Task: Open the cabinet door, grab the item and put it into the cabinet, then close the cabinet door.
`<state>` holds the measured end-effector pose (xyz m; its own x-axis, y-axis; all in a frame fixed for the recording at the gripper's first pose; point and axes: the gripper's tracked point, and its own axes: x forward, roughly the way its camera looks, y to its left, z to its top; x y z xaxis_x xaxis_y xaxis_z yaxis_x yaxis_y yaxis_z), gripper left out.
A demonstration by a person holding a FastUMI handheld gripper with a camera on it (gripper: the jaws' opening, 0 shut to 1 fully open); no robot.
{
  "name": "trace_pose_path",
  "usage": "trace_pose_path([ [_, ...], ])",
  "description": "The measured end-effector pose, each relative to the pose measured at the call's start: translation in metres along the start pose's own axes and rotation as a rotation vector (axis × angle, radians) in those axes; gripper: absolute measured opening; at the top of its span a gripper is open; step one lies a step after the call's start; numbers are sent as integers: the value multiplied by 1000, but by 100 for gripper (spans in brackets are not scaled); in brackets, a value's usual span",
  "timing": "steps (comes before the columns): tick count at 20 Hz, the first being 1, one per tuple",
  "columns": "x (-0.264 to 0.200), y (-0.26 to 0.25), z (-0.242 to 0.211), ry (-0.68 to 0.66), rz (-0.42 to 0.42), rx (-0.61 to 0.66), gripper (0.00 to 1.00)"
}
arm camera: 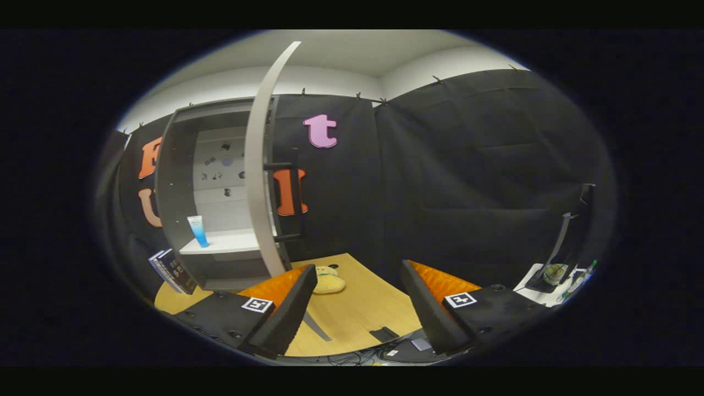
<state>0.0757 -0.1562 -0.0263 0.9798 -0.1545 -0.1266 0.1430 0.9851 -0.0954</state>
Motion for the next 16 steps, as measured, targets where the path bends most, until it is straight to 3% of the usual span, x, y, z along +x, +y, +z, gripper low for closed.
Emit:
trace_pose_path([
  [4,21,-12,-16,9,-51,30,98],
  [16,36,12,-40,40,-2,3,97],
])
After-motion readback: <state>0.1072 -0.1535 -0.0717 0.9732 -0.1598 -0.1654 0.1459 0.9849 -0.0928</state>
